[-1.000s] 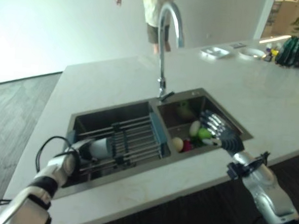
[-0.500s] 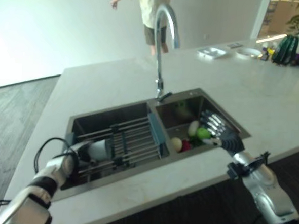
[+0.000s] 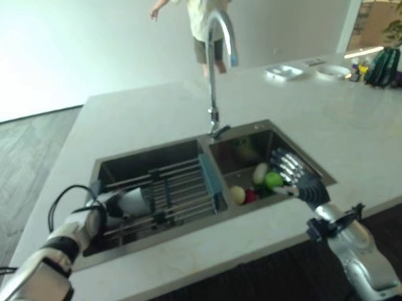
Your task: Place the dishes in the dishwasher.
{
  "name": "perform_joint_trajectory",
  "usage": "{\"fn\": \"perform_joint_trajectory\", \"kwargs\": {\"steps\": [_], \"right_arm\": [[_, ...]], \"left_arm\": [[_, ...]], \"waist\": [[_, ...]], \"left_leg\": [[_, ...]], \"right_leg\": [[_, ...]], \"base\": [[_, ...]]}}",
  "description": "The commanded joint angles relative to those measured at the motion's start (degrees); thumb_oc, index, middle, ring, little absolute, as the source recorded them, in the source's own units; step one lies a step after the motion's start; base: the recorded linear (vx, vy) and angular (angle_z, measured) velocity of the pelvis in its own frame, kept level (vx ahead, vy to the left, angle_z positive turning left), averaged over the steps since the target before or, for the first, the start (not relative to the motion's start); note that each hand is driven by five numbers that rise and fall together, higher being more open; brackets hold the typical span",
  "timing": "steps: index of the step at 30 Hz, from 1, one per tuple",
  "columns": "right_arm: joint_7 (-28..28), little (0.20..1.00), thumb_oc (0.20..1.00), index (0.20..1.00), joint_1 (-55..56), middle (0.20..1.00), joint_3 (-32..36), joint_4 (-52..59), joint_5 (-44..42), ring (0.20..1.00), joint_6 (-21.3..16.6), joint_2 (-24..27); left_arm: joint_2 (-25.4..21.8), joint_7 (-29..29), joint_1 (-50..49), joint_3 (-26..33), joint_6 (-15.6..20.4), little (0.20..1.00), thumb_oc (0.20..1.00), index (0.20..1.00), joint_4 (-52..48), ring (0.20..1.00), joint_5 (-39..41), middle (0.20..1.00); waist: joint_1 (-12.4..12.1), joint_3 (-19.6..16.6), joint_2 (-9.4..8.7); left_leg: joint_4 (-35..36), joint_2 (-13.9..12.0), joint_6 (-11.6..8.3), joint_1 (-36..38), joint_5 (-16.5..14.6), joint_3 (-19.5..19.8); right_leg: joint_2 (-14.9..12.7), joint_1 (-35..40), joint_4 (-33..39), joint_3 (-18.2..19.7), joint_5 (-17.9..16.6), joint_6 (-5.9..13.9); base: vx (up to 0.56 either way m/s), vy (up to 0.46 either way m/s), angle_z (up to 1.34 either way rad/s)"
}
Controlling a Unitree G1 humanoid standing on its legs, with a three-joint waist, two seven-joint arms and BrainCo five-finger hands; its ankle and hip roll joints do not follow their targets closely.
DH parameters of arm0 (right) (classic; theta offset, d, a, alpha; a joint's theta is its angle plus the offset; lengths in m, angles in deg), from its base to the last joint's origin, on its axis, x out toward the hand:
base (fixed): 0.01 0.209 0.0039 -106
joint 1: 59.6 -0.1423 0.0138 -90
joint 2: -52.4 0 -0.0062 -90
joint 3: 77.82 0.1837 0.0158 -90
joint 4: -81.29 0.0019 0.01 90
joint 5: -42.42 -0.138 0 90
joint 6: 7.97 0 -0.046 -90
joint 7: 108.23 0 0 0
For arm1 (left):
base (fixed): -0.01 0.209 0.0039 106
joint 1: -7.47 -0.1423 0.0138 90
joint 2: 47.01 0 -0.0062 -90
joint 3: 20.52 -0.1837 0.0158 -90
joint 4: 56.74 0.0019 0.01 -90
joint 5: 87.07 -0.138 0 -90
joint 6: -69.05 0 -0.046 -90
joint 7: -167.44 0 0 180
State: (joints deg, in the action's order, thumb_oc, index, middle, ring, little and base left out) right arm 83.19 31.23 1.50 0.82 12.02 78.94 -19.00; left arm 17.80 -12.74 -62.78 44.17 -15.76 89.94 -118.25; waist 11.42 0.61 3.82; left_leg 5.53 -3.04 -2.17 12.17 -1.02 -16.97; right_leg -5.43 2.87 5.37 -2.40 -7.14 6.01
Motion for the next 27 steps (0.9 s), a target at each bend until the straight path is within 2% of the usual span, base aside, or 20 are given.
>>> {"fn": "perform_joint_trajectory", "kwargs": {"steps": [1,2,6,12,16,21,22,23,24,26,27], "right_arm": [[-0.4,1.000,1.000,1.000,-4.4,1.000,0.9,0.6,-0.8,1.000,-4.6,-0.7],[-0.5,1.000,1.000,1.000,-4.5,1.000,0.9,0.8,-0.8,1.000,-4.3,-0.7],[-0.5,1.000,1.000,1.000,-3.7,1.000,1.2,0.5,-0.3,1.000,-4.8,-0.9],[-0.6,1.000,1.000,1.000,-2.9,1.000,2.0,0.3,-0.4,1.000,-5.3,-1.2],[-0.7,1.000,1.000,1.000,-2.5,1.000,2.7,0.2,-0.6,1.000,-5.4,-1.6],[-0.6,1.000,1.000,1.000,-2.0,1.000,3.5,0.7,-0.8,1.000,-4.9,-2.0],[-0.5,1.000,1.000,1.000,-2.2,1.000,3.6,0.5,-1.0,1.000,-4.9,-2.0],[-0.5,1.000,1.000,1.000,-2.3,1.000,3.8,0.4,-1.0,1.000,-4.8,-2.3],[-0.8,1.000,1.000,1.000,-2.4,1.000,3.7,0.4,-0.8,1.000,-4.5,-2.6],[-1.2,1.000,1.000,1.000,-2.4,1.000,3.7,0.5,0.3,1.000,-4.0,-3.8],[-1.2,1.000,1.000,1.000,-1.9,1.000,4.1,1.3,0.8,1.000,-3.3,-4.6]], "left_arm": [[-4.8,0.3,-0.6,0.0,-3.4,0.200,0.200,0.200,8.7,0.200,-3.4,0.200],[-4.6,0.0,-0.4,0.0,-3.3,0.200,0.200,0.200,8.0,0.200,-3.1,0.200],[-5.4,-3.8,-0.2,0.7,0.9,0.200,0.200,0.200,2.6,0.200,-2.2,0.200],[-6.3,-10.6,-1.0,6.8,2.3,0.200,0.200,0.200,-6.9,0.200,5.8,0.200],[-7.6,-14.8,-2.1,10.4,4.4,0.200,0.200,0.200,-13.7,0.200,6.8,0.200],[-10.1,-19.5,-4.2,15.0,4.9,0.200,0.200,0.200,-25.2,0.200,8.6,0.200],[-10.4,-20.7,-4.1,16.3,6.3,0.200,0.200,0.200,-26.9,0.200,10.8,0.200],[-10.1,-22.9,-3.6,18.6,9.5,0.200,0.200,0.200,-28.7,0.200,15.2,0.200],[-9.8,-23.8,-3.3,20.4,10.5,0.200,0.200,0.200,-29.9,0.200,17.8,0.200],[-8.6,-26.6,-3.5,24.1,15.6,0.200,0.200,0.200,-31.8,0.200,23.6,0.200],[-7.0,-26.6,-4.4,27.7,16.8,0.200,0.200,0.200,-35.9,0.200,28.6,0.200]], "waist": [[-1.5,2.4,-1.43],[-1.6,2.5,-1.45],[-2.1,2.6,-1.57],[-3.4,3.0,-2.01],[-4.3,3.0,-2.23],[-5.5,3.0,-2.52],[-5.7,2.9,-2.64],[-6.0,2.8,-2.79],[-6.1,2.7,-2.85],[-6.5,2.5,-2.92],[-6.8,2.3,-3.05]], "left_leg": [[-0.5,3.4,3.33,-1.8,-1.7,2.9],[-0.5,3.4,3.29,-1.8,-1.7,2.9],[-0.5,3.4,3.31,-1.9,-1.7,3.2],[-0.5,3.6,3.31,-2.1,-1.5,4.2],[-0.5,3.6,3.24,-2.3,-1.4,4.8],[-0.5,3.6,3.28,-2.5,-1.3,5.8],[-0.5,3.6,3.26,-2.6,-1.3,6.1],[-0.5,3.6,3.22,-2.6,-1.2,6.4],[-0.5,3.6,3.16,-2.6,-1.2,6.5],[-0.5,3.5,3.10,-2.6,-1.2,6.9],[-0.5,3.4,3.03,-2.6,-1.1,7.2]], "right_leg": [[0.8,3.3,-0.4,-3.1,3.8,1.13],[0.8,3.4,-0.4,-3.2,3.7,1.16],[0.7,3.3,-0.4,-3.5,3.6,1.25],[0.6,3.5,-0.4,-3.9,3.5,1.08],[0.4,3.6,-0.4,-4.4,3.4,1.04],[0.3,3.8,-0.4,-5.1,3.7,0.80],[0.4,3.8,-0.4,-5.2,3.8,0.74],[0.4,4.0,-0.4,-5.3,3.9,0.63],[0.4,4.1,-0.4,-5.4,4.0,0.55],[0.4,4.2,-0.4,-5.6,4.2,0.38],[0.4,4.3,-0.4,-5.7,4.4,0.21]], "base": [[0.00,0.000,0.00],[0.00,0.000,0.00],[0.00,0.000,0.00],[-0.01,-0.009,0.04],[0.00,-0.017,0.06],[0.00,-0.028,0.13],[0.01,-0.040,0.12],[0.02,-0.045,0.15],[0.03,-0.046,0.14],[0.03,-0.045,0.12],[0.03,-0.050,0.07]]}}
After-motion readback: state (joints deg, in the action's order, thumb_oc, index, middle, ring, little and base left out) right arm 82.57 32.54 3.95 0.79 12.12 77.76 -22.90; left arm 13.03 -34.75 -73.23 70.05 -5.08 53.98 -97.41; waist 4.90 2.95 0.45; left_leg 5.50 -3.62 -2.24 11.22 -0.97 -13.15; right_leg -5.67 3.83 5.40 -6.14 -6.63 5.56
